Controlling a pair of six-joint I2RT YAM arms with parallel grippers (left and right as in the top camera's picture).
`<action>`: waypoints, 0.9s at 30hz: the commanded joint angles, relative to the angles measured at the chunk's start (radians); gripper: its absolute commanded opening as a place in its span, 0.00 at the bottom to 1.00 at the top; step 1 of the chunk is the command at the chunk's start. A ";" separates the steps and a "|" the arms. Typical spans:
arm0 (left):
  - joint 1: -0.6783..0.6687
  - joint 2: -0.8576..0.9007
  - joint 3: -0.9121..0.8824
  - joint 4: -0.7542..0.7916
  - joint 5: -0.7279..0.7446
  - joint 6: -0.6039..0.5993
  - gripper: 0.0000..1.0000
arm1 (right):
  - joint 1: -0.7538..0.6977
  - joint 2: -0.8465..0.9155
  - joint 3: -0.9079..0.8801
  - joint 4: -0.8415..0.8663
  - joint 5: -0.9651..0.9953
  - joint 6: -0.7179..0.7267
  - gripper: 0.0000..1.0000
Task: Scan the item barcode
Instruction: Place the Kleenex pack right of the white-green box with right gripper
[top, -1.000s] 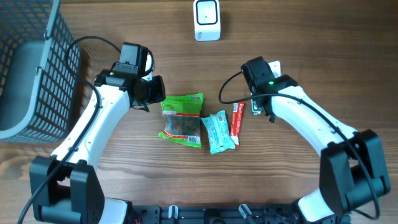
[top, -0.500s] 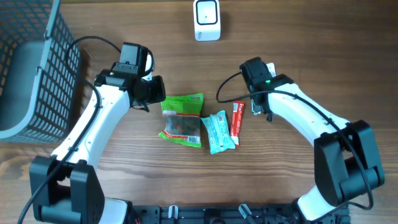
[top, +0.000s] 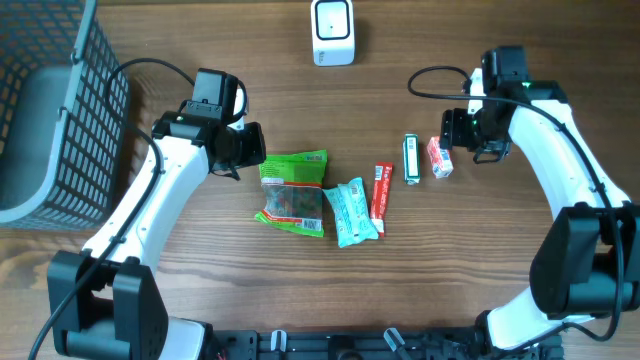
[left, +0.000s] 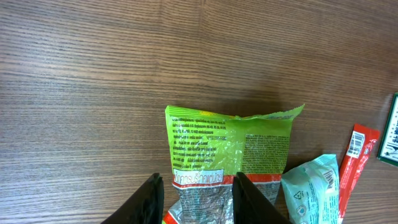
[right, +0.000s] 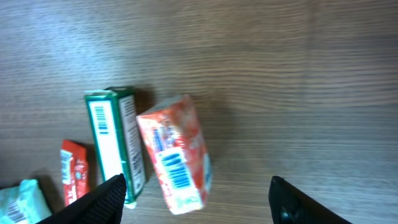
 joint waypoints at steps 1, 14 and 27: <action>0.001 0.011 0.002 -0.002 -0.009 -0.002 0.34 | 0.020 0.006 -0.054 0.046 -0.063 -0.022 0.74; 0.001 0.011 0.002 -0.016 -0.009 -0.002 0.39 | 0.044 0.006 -0.229 0.285 0.019 -0.032 0.26; 0.001 0.011 0.002 -0.014 -0.009 -0.002 0.98 | 0.044 -0.018 -0.046 0.145 0.023 -0.032 0.83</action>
